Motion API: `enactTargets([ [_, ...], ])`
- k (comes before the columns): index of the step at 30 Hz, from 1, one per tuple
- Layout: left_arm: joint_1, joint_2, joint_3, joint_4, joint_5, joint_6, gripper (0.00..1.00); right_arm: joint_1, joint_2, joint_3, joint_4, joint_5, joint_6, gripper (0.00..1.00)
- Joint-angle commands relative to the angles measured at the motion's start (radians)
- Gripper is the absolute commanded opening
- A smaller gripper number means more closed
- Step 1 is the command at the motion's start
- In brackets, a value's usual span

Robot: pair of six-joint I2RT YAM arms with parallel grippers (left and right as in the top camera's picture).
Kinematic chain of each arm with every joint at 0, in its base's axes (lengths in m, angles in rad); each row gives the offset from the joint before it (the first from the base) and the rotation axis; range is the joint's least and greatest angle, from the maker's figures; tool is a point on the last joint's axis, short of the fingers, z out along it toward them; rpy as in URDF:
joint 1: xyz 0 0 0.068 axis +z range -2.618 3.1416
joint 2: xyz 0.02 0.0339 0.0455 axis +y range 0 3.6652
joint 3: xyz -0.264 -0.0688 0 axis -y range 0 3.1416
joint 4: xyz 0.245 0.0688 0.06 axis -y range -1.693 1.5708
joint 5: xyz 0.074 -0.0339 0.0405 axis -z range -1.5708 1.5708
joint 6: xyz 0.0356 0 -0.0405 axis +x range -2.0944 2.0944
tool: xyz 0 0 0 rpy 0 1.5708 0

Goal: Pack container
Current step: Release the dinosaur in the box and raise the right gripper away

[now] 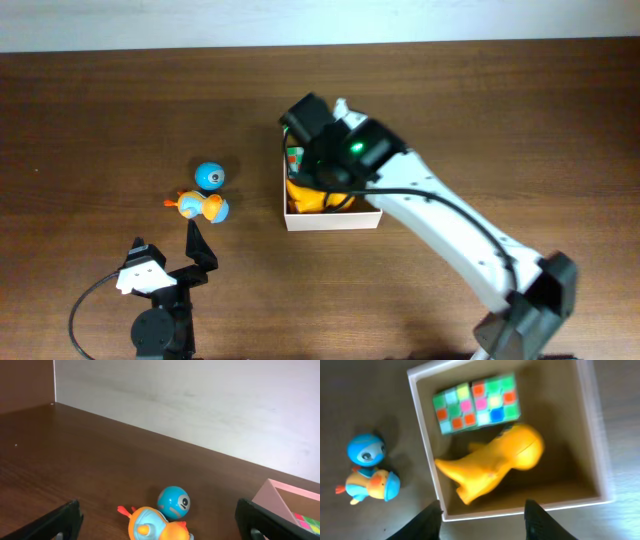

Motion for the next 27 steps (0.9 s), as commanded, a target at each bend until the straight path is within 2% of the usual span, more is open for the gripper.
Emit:
enactTargets([
  [1,0.005,-0.008,-0.007,0.002,-0.007,0.015,0.99,-0.091,-0.099,0.094,-0.07,0.126,-0.112,0.51],
  [5,0.005,-0.008,-0.007,0.002,-0.007,0.015,0.99,-0.238,-0.146,0.102,-0.124,0.129,-0.172,0.58],
  [8,0.005,-0.008,-0.007,0.002,-0.007,0.016,0.99,-0.358,-0.145,0.099,-0.16,0.124,-0.194,0.68],
  [9,0.005,-0.008,-0.007,0.002,-0.008,0.016,0.99,-0.396,-0.141,0.095,-0.171,0.124,-0.195,0.74],
  [11,0.005,-0.008,-0.007,0.003,-0.014,0.016,0.99,-0.469,-0.132,0.087,-0.185,0.124,-0.219,0.79],
  [12,0.005,-0.008,-0.007,0.003,-0.011,0.015,0.99,-0.505,-0.129,0.079,-0.188,0.124,-0.231,0.87],
  [14,0.005,-0.008,-0.007,0.002,-0.011,0.015,0.99,-0.565,-0.121,0.058,-0.186,0.115,-0.243,0.98],
  [20,0.005,-0.008,-0.006,0.007,0.0,0.01,0.99,-0.706,-0.084,-0.03,-0.154,0.002,-0.332,0.99],
  [24,0.005,-0.008,0.006,0.032,0.139,0.026,0.99,-0.758,-0.052,-0.132,-0.11,-0.063,-0.378,0.99],
  [27,0.005,0.01,0.061,-0.045,0.221,0.051,0.99,-0.776,-0.048,-0.22,-0.06,-0.064,-0.383,0.99],
])
